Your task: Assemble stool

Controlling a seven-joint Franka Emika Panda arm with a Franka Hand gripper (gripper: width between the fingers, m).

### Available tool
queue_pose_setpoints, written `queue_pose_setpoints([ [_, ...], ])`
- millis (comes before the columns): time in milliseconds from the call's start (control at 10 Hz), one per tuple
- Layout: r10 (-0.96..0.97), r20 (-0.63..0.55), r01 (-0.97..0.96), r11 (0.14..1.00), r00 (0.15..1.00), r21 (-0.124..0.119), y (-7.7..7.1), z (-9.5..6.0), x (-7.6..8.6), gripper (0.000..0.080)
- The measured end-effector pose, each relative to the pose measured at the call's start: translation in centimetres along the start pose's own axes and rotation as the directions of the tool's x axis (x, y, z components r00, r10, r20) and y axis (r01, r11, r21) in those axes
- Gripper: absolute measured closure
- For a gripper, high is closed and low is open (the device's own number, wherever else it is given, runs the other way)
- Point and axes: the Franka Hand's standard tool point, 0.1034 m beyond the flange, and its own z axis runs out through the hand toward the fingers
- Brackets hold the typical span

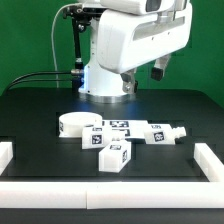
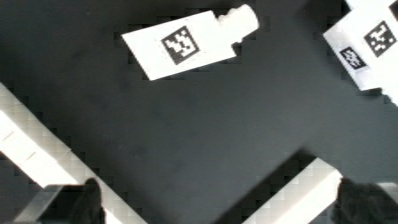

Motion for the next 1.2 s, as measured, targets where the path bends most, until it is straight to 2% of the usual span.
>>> queue_pose_setpoints([
  [500,0.002,-0.001,-0.002,1.000,1.000,0.000,0.0,0.0,-0.1,0.0149],
  [600,0.022,-0.006,-0.022,1.000,1.000,-0.001,0.4,-0.5,-1.0,0.0149],
  [700,0.028,-0.008,-0.028,1.000,1.000,-0.007,-0.3,-0.4,-2.3,0.0149],
  [800,0.030,-0.007,-0.030,1.000,1.000,-0.010,-1.9,0.5,-4.6,0.0149],
  [900,0.046,-0.015,-0.046,0.999,0.999,-0.017,-3.0,2.2,-6.8,0.0149],
  [1000,0.060,-0.006,-0.060,0.998,0.998,-0.004,-3.7,3.5,-8.2,0.0149],
  [1200,0.067,-0.010,-0.067,0.998,0.998,-0.004,-3.5,3.4,-8.1,0.0149],
])
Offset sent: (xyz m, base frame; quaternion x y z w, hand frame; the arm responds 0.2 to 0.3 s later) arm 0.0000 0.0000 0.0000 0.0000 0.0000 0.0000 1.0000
